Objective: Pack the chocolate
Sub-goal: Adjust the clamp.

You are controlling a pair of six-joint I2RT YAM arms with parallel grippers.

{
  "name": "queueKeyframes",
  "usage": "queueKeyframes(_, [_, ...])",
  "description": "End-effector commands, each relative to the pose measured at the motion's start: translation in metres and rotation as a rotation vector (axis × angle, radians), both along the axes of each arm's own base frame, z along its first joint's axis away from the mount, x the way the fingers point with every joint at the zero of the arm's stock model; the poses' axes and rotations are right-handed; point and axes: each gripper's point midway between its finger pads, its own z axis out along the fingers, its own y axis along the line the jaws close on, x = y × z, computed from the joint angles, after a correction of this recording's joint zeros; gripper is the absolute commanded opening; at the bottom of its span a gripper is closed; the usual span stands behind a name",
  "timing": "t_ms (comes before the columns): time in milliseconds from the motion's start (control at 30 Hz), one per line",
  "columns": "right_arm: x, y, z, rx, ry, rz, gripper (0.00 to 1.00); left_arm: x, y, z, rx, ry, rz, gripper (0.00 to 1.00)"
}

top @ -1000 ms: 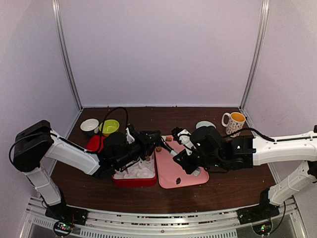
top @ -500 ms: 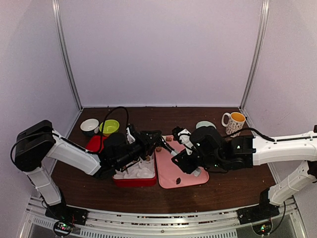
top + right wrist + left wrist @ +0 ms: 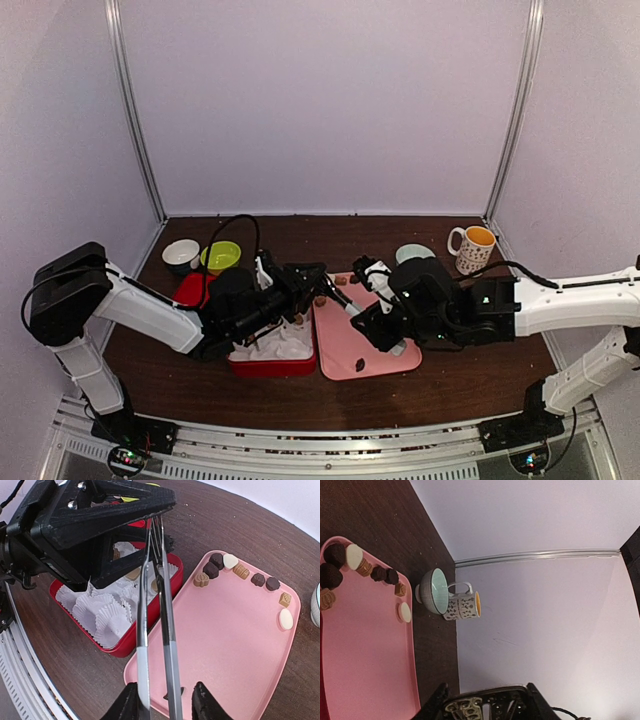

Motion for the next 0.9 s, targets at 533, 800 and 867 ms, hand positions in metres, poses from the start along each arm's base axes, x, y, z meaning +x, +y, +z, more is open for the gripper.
queueKeyframes(533, [0.0, 0.003, 0.009, 0.006, -0.008, -0.002, 0.08, 0.0, 0.002, 0.012, -0.027, -0.036, 0.005, 0.58])
queueKeyframes(800, [0.0, -0.008, 0.006, -0.034, 0.0, -0.027, 0.1, -0.001, 0.015, 0.012, 0.038, -0.047, 0.041, 0.81])
queueKeyframes(867, [-0.001, -0.014, 0.003, -0.056, 0.006, -0.038, 0.11, -0.003, 0.021, 0.011, 0.068, -0.052, 0.054, 0.83])
